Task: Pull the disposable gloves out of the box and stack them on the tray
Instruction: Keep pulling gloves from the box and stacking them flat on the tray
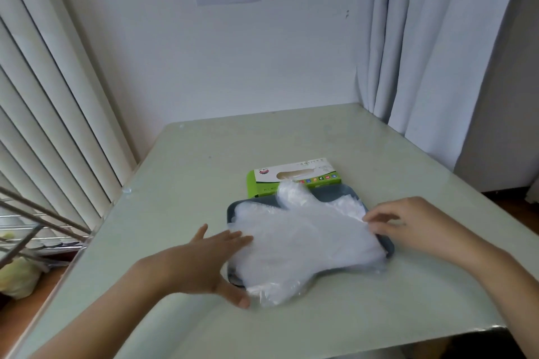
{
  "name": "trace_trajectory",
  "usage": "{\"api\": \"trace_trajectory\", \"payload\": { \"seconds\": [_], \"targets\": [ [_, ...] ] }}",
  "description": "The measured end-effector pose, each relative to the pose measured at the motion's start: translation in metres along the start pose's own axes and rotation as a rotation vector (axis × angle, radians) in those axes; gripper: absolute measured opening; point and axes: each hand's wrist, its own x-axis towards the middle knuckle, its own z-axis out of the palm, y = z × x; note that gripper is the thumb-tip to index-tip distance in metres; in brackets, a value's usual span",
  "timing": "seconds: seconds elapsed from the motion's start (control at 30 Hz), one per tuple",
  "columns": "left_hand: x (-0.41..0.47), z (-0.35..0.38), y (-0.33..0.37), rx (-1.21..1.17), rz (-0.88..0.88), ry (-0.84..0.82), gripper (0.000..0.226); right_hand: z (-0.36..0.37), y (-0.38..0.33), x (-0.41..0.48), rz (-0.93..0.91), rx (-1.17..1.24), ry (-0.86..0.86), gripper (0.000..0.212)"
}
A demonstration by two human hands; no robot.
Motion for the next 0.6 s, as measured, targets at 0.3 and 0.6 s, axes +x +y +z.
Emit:
{"api": "trace_trajectory", "payload": {
  "seconds": [0.3,0.6],
  "targets": [
    [-0.002,-0.056,-0.048,-0.14,-0.04,0.149,0.109,-0.04,-0.025,0.04,-0.082,0.031,0.04,0.008],
    [0.075,-0.065,-0.038,-0.377,0.045,0.459,0.05,-0.002,-0.059,0.135,-0.095,-0.116,-0.073,0.017]
  ]
}}
